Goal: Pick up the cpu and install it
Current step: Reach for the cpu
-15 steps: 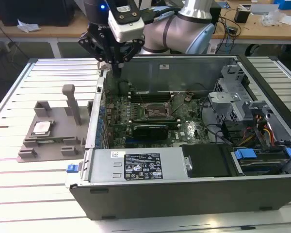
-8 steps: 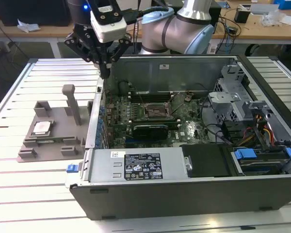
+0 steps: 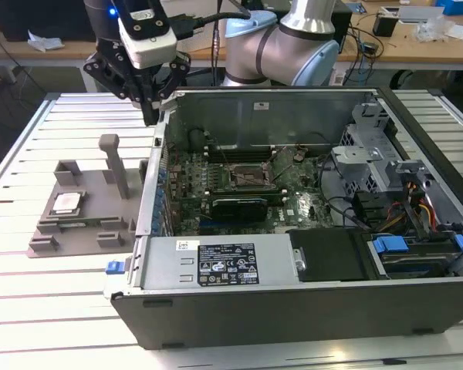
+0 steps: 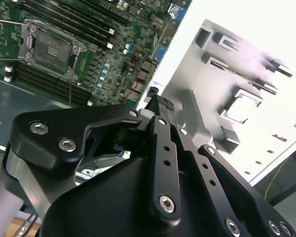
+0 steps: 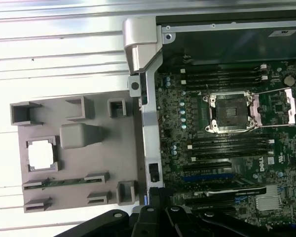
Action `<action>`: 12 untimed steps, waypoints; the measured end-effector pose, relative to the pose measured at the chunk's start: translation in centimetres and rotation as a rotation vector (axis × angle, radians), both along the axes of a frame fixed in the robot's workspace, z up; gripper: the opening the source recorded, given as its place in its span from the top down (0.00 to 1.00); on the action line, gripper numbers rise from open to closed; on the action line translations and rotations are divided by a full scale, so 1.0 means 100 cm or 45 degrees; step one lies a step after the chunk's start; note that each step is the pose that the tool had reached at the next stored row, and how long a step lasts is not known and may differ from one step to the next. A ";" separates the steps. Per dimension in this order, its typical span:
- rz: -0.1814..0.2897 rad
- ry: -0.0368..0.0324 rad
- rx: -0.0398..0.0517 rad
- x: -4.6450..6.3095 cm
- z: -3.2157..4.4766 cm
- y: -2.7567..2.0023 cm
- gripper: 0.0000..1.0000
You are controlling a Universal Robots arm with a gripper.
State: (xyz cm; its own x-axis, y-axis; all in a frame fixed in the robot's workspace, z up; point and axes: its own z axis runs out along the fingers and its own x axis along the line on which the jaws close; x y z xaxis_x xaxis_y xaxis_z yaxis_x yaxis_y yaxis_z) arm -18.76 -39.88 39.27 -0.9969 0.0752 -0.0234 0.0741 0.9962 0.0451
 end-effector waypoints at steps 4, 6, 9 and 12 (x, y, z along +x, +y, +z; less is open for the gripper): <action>0.000 0.0001 0.000 -0.010 -0.0001 0.0000 0.89; 0.000 0.0001 0.000 -0.015 -0.0001 0.0000 0.89; 0.000 0.0000 0.000 -0.023 -0.0003 0.0000 0.89; 0.000 0.0000 0.000 -0.031 -0.0005 0.0000 0.89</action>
State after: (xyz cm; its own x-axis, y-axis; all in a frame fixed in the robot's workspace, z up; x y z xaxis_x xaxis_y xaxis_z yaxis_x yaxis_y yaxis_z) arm -21.86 -39.88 39.22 -0.9969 0.0754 -0.0234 0.0743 0.9962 0.0451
